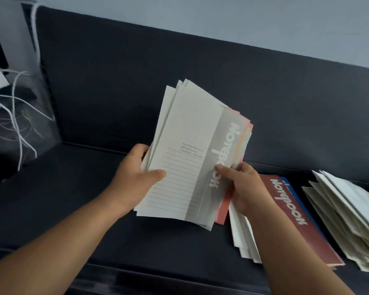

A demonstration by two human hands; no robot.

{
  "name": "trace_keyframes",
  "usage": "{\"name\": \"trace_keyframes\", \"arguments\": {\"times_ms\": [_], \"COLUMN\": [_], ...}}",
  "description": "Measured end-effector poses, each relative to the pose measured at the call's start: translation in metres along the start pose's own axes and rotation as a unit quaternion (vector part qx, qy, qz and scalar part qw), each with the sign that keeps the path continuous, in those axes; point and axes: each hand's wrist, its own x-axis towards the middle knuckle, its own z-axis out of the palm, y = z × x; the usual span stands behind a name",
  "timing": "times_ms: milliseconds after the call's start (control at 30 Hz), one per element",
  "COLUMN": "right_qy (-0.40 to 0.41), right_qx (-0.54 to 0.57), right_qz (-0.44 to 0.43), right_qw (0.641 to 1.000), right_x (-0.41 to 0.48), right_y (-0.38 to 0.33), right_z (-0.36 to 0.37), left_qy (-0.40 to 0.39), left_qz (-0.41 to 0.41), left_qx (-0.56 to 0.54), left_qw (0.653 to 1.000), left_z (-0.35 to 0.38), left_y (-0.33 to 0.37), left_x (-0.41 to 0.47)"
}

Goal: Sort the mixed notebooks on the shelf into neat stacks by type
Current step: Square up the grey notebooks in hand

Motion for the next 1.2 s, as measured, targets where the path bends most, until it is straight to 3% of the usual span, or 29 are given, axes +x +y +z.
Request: {"name": "trace_keyframes", "arguments": {"times_ms": [233, 567, 700, 1000, 1200], "right_qy": [-0.007, -0.167, -0.137, -0.113, -0.116], "right_qx": [0.016, 0.02, 0.007, 0.002, -0.048], "right_qz": [-0.073, -0.078, -0.091, -0.138, -0.194], "right_qw": [0.997, 0.983, 0.986, 0.984, 0.973], "right_x": [-0.001, 0.0, 0.003, 0.002, -0.009], "right_y": [0.001, -0.001, -0.001, -0.009, -0.035], "right_z": [0.027, 0.024, 0.029, 0.036, 0.048], "left_qy": [-0.005, -0.089, -0.082, -0.053, -0.007], "left_qz": [-0.037, -0.093, -0.101, -0.062, 0.039], "left_qx": [-0.045, -0.031, -0.019, -0.067, -0.074], "left_qw": [0.998, 0.991, 0.991, 0.994, 0.996], "left_z": [-0.029, -0.048, -0.053, -0.046, -0.048], "left_y": [-0.013, -0.025, -0.027, -0.009, 0.029], "left_x": [0.012, 0.027, 0.032, 0.037, 0.039]}}
